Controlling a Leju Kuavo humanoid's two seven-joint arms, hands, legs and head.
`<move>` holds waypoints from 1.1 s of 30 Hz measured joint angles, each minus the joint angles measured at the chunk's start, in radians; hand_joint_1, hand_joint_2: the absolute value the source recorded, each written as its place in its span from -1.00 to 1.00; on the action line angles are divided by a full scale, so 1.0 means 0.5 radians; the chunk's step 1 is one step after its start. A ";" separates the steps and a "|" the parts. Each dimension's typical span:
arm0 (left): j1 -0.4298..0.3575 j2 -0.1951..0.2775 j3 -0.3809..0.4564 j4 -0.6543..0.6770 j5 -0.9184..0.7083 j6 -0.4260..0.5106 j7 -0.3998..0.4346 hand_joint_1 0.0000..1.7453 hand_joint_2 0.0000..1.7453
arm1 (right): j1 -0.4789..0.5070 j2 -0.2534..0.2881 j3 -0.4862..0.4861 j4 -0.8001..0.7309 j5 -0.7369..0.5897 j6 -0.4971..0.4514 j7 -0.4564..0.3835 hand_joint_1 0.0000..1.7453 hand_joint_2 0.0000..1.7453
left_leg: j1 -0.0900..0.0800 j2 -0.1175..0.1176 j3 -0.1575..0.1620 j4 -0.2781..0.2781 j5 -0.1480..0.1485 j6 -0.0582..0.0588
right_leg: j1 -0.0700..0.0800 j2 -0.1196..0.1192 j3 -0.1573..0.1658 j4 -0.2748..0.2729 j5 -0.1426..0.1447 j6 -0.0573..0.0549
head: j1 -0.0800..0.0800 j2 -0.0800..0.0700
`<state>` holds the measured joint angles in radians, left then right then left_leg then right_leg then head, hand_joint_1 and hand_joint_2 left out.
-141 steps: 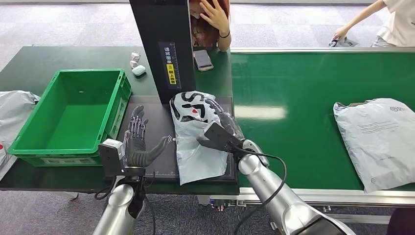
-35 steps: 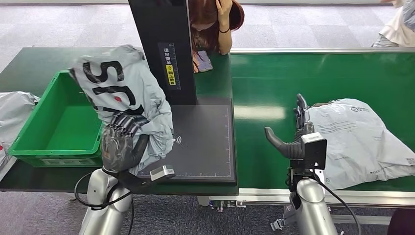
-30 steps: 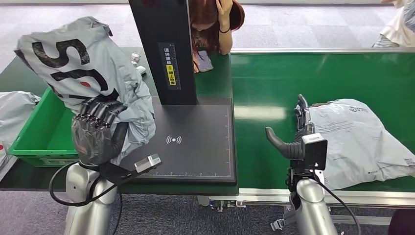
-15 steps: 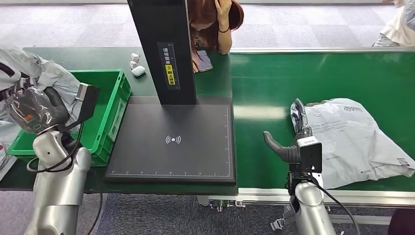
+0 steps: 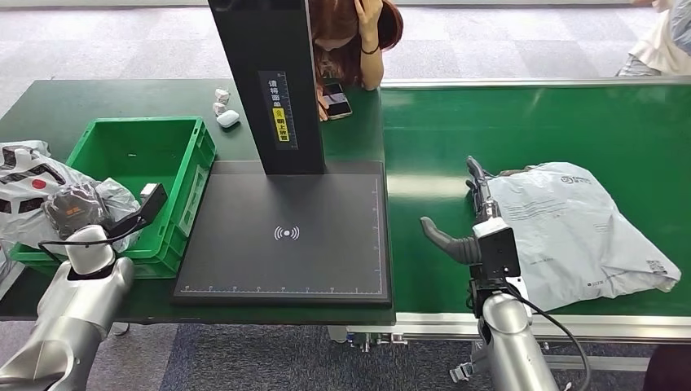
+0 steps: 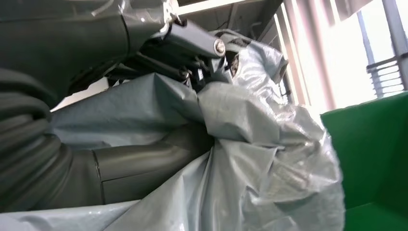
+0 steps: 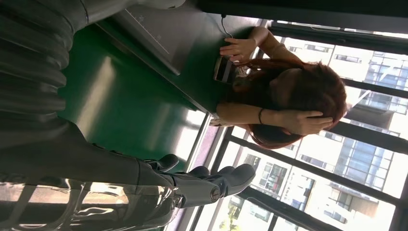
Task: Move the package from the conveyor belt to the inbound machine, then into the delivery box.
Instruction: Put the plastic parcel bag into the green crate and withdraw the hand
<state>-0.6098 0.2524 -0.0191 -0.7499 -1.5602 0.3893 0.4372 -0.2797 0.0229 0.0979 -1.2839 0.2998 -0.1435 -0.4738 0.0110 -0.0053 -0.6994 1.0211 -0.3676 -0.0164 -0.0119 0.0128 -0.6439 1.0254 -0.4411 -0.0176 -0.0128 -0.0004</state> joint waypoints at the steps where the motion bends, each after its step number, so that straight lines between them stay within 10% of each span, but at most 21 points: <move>1: -0.008 0.005 0.000 0.021 0.000 -0.005 0.000 1.00 1.00 | -0.002 0.000 0.001 0.001 0.000 0.000 0.000 -1.00 1.00 | 0.000 0.000 0.000 0.000 0.000 0.000 | 0.000 0.000 0.000 0.000 0.000 0.000 | 0.000 0.000; 3: -0.024 0.012 -0.001 0.055 0.000 -0.010 0.000 1.00 1.00 | -0.006 0.000 0.003 0.002 0.000 0.000 0.000 -1.00 1.00 | 0.000 0.000 0.000 0.000 0.000 0.000 | 0.000 0.000 0.000 0.000 0.000 0.000 | 0.000 0.000; 7: -0.045 0.022 -0.002 0.102 0.000 -0.069 -0.037 -0.94 1.00 | -0.030 0.003 0.005 0.015 0.003 0.027 0.000 -1.00 1.00 | 0.000 0.000 0.000 0.000 0.000 0.000 | 0.000 0.000 0.000 0.000 0.000 0.000 | 0.000 0.000; 18: 0.107 -0.003 -0.002 -0.051 0.000 0.327 -0.237 -1.00 1.00 | -0.020 0.006 0.006 0.038 0.023 0.035 -0.010 -1.00 1.00 | -0.001 0.000 0.000 0.000 -0.001 0.001 | -0.001 -0.001 0.000 0.000 -0.001 0.000 | 0.000 0.000; 22: 0.276 -0.108 0.008 -0.371 0.058 0.474 -0.472 -1.00 -1.00 | 0.000 0.007 0.006 0.033 0.043 0.022 -0.010 -1.00 1.00 | -0.001 -0.004 -0.001 0.000 -0.002 0.001 | -0.001 -0.004 0.001 -0.002 -0.002 0.001 | 0.000 0.000; 33: 0.630 -0.465 0.065 -1.210 1.165 0.624 -1.659 -1.00 -1.00 | 0.046 0.007 -0.005 0.007 -0.005 -0.002 -0.042 -1.00 1.00 | -0.002 -0.003 -0.001 0.000 -0.004 0.002 | -0.002 -0.003 0.000 -0.002 -0.001 0.002 | 0.000 0.000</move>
<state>-0.2950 0.0199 0.0133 -1.3550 -0.9778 0.7012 -0.3923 -0.2569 0.0262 0.0954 -1.2805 0.2972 -0.1447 -0.4949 0.0102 -0.0068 -0.6999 1.0213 -0.3693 -0.0156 -0.0127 0.0112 -0.6437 1.0244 -0.4416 -0.0168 -0.0129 -0.0004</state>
